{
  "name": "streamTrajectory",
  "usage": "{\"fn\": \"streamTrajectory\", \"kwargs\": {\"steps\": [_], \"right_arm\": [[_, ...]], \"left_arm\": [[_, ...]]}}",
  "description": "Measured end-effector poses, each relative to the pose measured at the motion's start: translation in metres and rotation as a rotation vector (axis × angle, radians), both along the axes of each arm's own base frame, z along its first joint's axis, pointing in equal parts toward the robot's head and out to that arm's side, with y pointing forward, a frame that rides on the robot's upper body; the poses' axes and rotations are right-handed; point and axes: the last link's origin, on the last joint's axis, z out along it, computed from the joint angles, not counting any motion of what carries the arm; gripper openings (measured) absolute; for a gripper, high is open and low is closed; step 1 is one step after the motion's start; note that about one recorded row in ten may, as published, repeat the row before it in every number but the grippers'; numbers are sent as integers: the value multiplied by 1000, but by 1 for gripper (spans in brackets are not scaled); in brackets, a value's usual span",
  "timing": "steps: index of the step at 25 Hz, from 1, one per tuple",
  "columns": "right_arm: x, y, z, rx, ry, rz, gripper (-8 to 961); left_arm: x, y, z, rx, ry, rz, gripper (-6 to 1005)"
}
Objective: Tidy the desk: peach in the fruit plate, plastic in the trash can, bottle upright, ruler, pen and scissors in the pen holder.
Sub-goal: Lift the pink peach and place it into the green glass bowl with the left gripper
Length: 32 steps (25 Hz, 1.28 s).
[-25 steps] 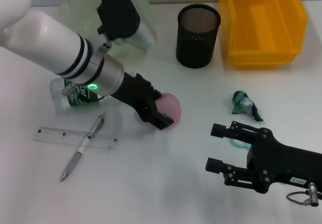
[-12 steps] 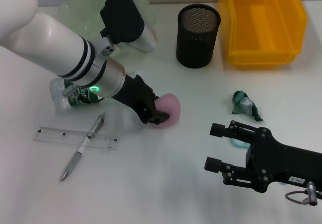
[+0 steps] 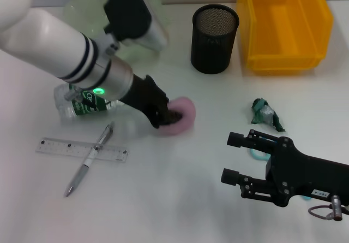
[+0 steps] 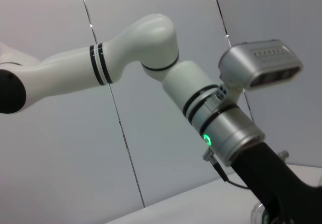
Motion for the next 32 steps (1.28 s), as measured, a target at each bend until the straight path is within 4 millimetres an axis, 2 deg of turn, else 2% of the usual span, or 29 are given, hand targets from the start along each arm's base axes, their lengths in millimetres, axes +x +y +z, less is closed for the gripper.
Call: {"fn": "streamTrajectory", "kwargs": {"steps": [3, 5, 7, 10, 18, 23, 25, 32], "right_arm": [[0, 0, 0, 2, 2, -3, 752], [0, 0, 0, 5, 6, -9, 752], [0, 0, 0, 6, 6, -10, 752], [1, 0, 0, 4, 7, -13, 752], [0, 1, 0, 5, 7, -10, 752], [0, 1, 0, 6, 7, -9, 752], [0, 0, -1, 5, 8, -12, 752], [2, -1, -3, 6, 4, -25, 751]], "left_arm": [[4, 3, 12, 48, -38, 3, 228], [9, 9, 33, 120, -92, 5, 210], [10, 10, 39, 140, -106, 5, 192], [12, 20, 61, 238, -160, 10, 166], [16, 44, 86, 445, -305, 25, 120], [9, 62, 90, 590, -336, 40, 113], [-1, 72, 86, 657, -334, 78, 110], [-17, 80, 74, 677, -308, 127, 106]]}}
